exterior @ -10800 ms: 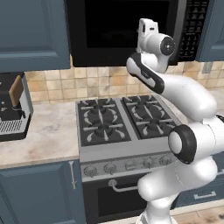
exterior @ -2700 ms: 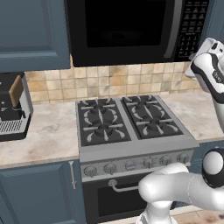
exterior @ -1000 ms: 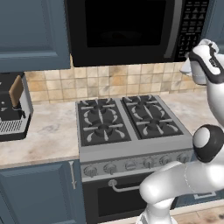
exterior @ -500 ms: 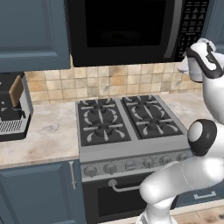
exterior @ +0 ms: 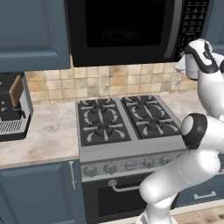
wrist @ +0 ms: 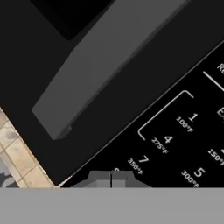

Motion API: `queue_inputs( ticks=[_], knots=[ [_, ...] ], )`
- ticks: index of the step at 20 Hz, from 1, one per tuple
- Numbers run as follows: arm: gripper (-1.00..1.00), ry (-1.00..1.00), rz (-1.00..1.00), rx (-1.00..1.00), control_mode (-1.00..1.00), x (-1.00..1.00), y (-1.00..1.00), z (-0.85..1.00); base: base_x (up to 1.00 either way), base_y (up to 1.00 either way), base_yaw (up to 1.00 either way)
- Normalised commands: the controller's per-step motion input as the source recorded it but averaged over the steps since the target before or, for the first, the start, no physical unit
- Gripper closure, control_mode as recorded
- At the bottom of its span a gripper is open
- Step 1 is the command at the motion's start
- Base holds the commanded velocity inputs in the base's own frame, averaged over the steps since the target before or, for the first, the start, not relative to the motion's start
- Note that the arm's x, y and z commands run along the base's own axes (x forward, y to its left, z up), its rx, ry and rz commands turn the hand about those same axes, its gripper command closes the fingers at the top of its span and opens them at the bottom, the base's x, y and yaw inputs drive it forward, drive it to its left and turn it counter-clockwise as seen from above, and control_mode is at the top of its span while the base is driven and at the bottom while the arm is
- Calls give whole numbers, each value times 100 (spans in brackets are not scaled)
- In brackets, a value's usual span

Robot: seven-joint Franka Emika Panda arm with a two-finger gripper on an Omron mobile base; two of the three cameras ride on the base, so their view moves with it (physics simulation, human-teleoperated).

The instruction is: Place the bowl containing the bell pepper and potato in the microwave. Close the microwave door and press the start button to microwave the meal.

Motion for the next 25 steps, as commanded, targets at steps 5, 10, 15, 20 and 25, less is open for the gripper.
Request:
queue_inputs(
  ticks=[5, 10, 15, 20, 25],
  knots=[
    [100, 0, 0, 4, -100, 19, -10, -5, 0, 0, 0],
    [100, 0, 0, 5, -100, 20, -15, -2, 0, 0, 0],
    [100, 0, 2, 5, -100, 16, -16, -5, 0, 0, 0],
    [100, 0, 3, 4, -100, 13, -10, -14, 0, 0, 0],
    [100, 0, 3, 3, -100, 21, -3, -12, 0, 0, 0]
  ],
)
